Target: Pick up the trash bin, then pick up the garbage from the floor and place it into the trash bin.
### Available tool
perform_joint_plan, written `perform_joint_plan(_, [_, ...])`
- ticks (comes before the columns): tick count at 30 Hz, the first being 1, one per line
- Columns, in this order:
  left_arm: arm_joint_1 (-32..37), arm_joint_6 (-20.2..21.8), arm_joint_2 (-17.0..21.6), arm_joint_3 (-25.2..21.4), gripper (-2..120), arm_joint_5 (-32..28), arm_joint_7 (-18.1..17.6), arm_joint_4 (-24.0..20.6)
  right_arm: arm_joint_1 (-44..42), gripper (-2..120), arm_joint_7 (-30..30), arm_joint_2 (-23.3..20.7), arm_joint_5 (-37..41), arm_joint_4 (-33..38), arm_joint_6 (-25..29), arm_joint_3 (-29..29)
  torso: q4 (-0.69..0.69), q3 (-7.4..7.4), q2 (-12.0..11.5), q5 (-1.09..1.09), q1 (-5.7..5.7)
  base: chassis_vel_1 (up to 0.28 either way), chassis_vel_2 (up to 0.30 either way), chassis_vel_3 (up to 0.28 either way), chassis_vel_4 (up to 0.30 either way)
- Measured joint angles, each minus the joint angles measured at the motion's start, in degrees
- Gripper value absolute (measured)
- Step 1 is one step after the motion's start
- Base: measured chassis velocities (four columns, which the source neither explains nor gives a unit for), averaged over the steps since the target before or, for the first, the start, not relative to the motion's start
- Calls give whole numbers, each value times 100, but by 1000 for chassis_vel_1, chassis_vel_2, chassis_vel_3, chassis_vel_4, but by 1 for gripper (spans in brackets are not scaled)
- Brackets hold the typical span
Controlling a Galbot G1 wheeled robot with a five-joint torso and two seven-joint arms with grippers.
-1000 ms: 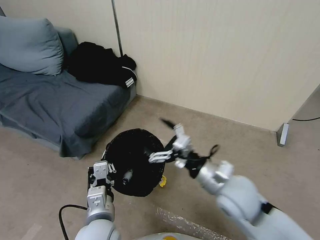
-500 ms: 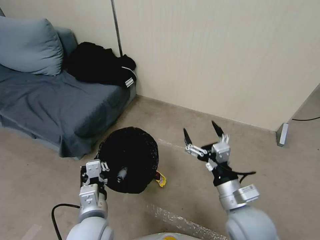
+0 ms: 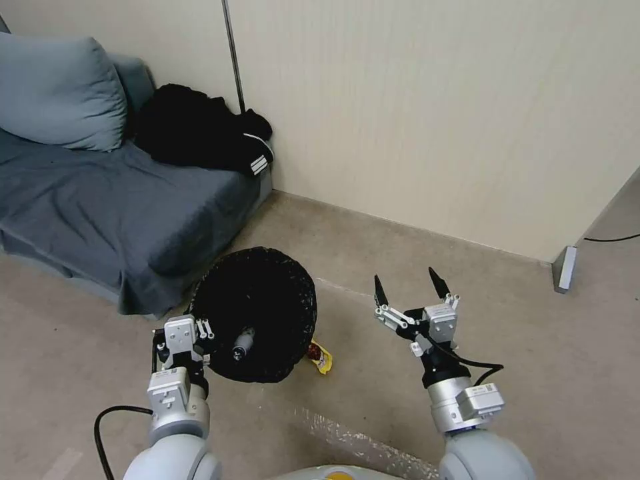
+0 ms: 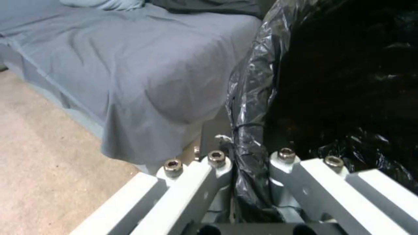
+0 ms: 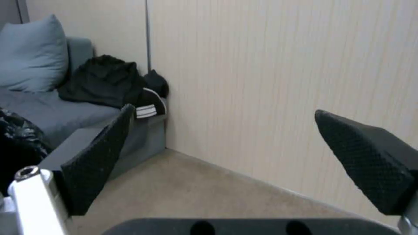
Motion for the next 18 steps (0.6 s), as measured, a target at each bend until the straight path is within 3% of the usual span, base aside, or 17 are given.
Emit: perform_joint_plan(18, [112, -45, -100, 6, 3, 107, 6, 22, 163, 100, -20, -16, 121, -4, -70, 38, 1, 0, 0, 0, 0, 55, 53, 54, 57])
